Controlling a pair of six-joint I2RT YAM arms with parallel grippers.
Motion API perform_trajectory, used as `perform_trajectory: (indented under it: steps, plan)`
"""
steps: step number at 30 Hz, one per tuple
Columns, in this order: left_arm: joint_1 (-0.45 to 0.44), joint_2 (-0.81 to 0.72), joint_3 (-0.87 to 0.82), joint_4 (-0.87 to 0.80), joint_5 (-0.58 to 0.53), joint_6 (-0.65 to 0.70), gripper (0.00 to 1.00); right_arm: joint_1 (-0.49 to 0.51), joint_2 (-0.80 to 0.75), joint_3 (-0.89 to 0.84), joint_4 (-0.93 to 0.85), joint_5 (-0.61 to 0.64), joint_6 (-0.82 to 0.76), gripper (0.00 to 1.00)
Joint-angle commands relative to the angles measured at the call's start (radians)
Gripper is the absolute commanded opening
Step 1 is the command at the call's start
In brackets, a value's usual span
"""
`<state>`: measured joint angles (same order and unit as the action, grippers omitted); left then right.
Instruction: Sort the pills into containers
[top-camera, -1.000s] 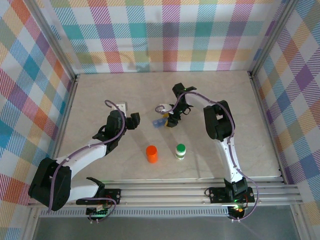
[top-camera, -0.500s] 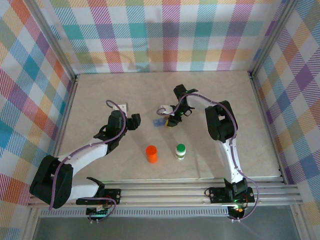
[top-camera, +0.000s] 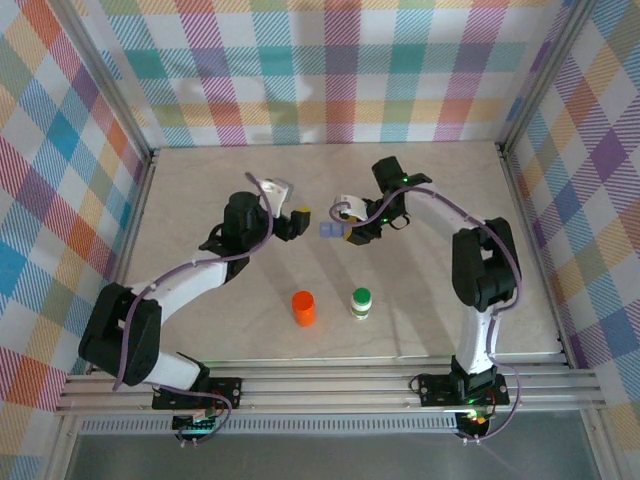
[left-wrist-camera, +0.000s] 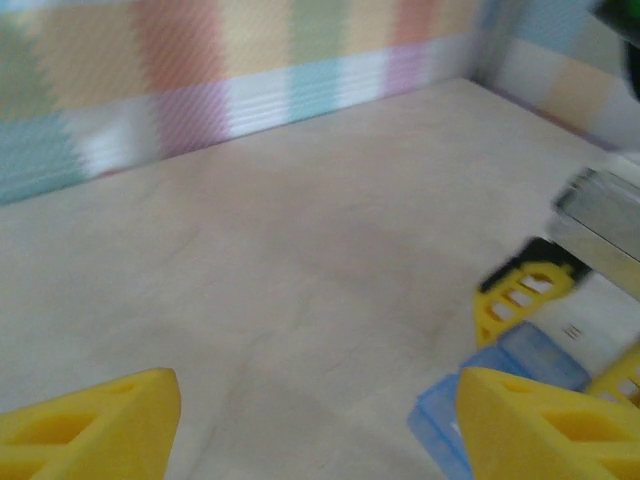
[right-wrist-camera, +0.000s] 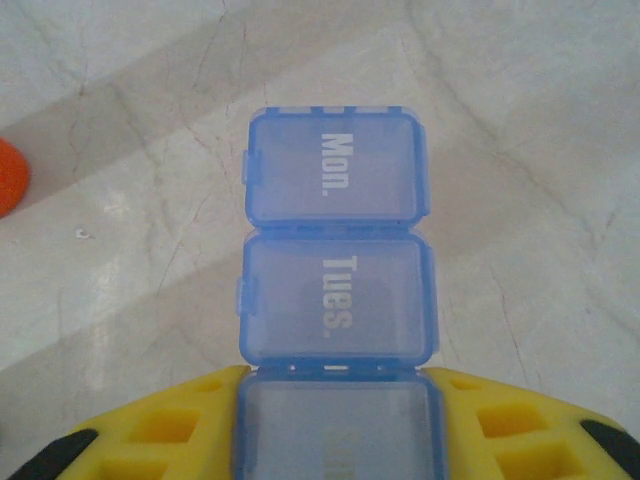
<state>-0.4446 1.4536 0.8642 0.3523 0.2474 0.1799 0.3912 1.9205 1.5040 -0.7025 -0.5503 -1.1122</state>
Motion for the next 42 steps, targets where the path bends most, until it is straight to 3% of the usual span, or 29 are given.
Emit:
perform_trajectory:
  steps: [1, 3, 5, 17, 18, 21, 42]
  plan:
    - [-0.006, 0.068, 0.113, -0.21, 0.351, 0.419, 0.74, -0.012, -0.056, -0.057, -0.017, -0.021, 0.023, 0.15]
    - [-0.005, 0.111, 0.211, -0.402, 0.414, 0.552, 0.73, -0.015, -0.073, -0.07, -0.005, -0.023, 0.02, 0.14]
    - [-0.005, 0.126, 0.242, -0.463, 0.447, 0.608, 0.74, -0.025, -0.076, -0.056, -0.038, -0.05, 0.011, 0.13]
    - [-0.025, 0.178, 0.243, -0.401, 0.431, 0.621, 0.78, -0.031, -0.122, -0.065, -0.063, -0.124, -0.017, 0.13]
    - [-0.024, 0.182, 0.247, -0.409, 0.428, 0.628, 0.86, -0.029, -0.124, -0.067, -0.065, -0.128, -0.019, 0.13]
    - [-0.023, 0.199, 0.262, -0.428, 0.43, 0.636, 0.88, -0.023, -0.127, -0.071, -0.062, -0.13, -0.022, 0.13]
    - [-0.022, 0.287, 0.386, -0.606, 0.496, 0.697, 0.77, 0.013, -0.131, -0.085, -0.055, -0.133, -0.052, 0.13]
